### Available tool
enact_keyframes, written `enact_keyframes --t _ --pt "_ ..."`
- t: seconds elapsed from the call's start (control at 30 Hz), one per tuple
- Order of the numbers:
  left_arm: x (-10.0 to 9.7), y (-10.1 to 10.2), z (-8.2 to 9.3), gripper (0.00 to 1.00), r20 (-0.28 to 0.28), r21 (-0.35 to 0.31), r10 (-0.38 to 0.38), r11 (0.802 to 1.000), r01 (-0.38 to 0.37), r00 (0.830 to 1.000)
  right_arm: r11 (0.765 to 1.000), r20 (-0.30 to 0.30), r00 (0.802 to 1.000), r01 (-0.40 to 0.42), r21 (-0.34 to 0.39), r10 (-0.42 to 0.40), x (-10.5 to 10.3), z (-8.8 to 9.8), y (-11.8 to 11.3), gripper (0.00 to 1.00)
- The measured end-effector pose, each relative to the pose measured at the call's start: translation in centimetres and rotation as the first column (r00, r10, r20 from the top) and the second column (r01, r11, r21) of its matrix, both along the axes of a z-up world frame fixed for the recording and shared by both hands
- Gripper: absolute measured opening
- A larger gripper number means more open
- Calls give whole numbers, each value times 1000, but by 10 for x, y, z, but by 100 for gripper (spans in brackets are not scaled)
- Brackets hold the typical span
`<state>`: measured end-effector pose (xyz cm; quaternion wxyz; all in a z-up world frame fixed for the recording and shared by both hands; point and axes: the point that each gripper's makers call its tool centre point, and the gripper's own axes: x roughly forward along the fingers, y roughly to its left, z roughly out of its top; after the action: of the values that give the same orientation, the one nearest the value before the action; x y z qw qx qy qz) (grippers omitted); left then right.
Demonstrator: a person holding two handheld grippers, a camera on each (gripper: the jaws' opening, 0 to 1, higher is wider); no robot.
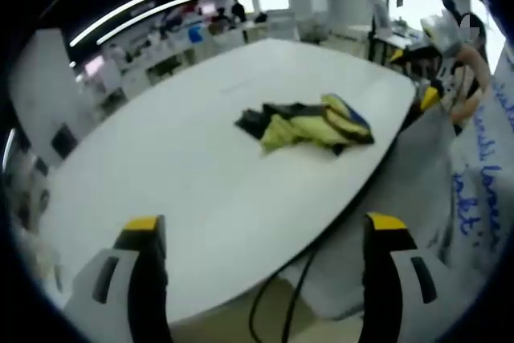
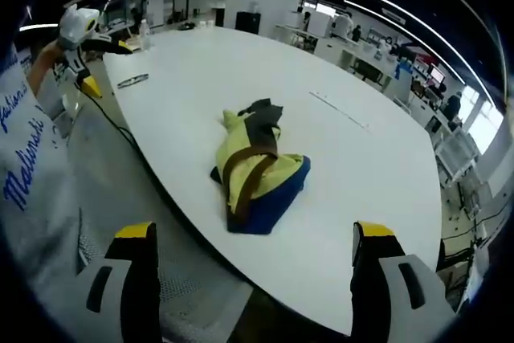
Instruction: Fold the garment on the visible template until the final outline fits inside the template.
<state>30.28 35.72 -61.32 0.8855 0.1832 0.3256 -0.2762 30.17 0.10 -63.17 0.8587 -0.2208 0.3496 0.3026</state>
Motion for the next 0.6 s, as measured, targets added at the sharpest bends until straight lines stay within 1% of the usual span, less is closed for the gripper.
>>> enact_keyframes --t 0.13,0.23,0.3,0.6 --pt "1 1 2 98 4 6 -1 1000 1 1000 1000 -2 1000 6 -1 -6 -1 -1 -2 100" --pt "2 -1 3 98 2 16 -17 1000 17 1000 1000 -3 1000 6 0 -6 -2 -1 -2 100" --pt "3 -2 2 98 -4 35 -33 999 34 999 1000 -1 1000 5 3 -5 -2 -1 -2 100" --pt "17 -7 11 97 8 69 -87 994 86 996 1000 1 1000 -1 27 1 -6 0 0 100"
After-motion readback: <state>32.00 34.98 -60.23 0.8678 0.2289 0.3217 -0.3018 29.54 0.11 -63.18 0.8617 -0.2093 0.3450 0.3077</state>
